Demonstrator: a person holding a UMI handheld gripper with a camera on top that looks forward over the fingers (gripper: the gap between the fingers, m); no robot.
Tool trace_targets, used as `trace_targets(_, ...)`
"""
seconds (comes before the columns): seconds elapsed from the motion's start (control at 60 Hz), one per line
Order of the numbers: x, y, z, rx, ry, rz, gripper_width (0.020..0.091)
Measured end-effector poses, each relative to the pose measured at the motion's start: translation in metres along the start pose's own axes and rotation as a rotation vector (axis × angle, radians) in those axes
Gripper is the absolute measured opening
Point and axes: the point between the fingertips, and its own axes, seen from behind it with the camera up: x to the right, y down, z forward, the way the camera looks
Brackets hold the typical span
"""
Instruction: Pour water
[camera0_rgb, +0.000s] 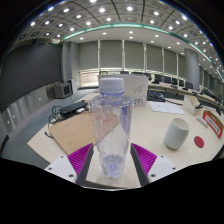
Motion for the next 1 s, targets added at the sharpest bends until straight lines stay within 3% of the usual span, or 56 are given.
trace_targets(0.05,-0.004,0.001,0.005,0.008,0.001,-0.004,0.064)
trace_targets(0.1,-0.001,-0.002,0.01,0.029,0.019,-0.008,0.0489)
trace_targets(0.317,0.002,-0.02,0.006,0.057,0.022,0.046,0.0352)
trace_targets(0.483,0.003,-0.075,0.004,0.116,-0.035,0.231,0.0348)
trace_targets(0.683,0.023,-0.142,0.012,0.158,-0.223,0.843,0.0344)
trace_targets(1.0,0.08,-0.168,0.036,0.133,-0.476,1.62,0.0345)
